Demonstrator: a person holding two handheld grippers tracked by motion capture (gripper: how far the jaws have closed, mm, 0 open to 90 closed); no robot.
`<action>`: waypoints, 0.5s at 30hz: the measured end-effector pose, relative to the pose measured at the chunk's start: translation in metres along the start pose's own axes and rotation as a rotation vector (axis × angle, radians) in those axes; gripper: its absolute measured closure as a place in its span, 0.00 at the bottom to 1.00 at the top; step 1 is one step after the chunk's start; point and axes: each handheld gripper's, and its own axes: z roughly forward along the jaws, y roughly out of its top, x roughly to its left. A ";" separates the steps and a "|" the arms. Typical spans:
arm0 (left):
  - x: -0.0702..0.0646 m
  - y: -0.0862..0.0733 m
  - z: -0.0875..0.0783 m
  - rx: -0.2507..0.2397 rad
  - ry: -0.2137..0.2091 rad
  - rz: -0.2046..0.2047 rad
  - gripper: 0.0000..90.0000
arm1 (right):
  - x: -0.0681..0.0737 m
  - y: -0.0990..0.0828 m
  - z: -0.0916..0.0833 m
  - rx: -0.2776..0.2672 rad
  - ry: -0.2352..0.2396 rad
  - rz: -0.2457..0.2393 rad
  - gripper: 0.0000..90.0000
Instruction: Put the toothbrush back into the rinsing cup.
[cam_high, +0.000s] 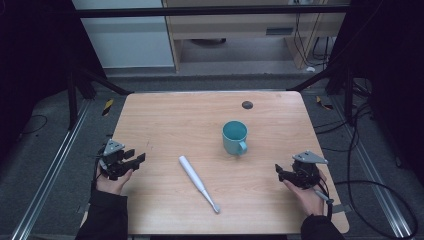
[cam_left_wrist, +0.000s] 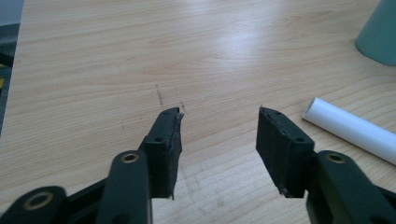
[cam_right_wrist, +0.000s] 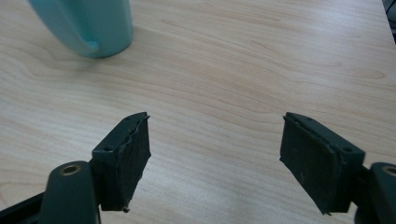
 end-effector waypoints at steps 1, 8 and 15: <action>-0.002 0.000 0.000 0.000 -0.002 0.006 0.58 | 0.002 0.001 -0.002 -0.003 0.015 -0.003 0.29; -0.016 0.001 0.000 0.021 -0.022 0.064 0.69 | 0.024 0.010 -0.011 -0.023 0.118 -0.027 0.37; -0.025 0.001 0.002 0.028 -0.038 0.077 0.74 | 0.057 0.020 -0.016 -0.022 0.229 -0.075 0.44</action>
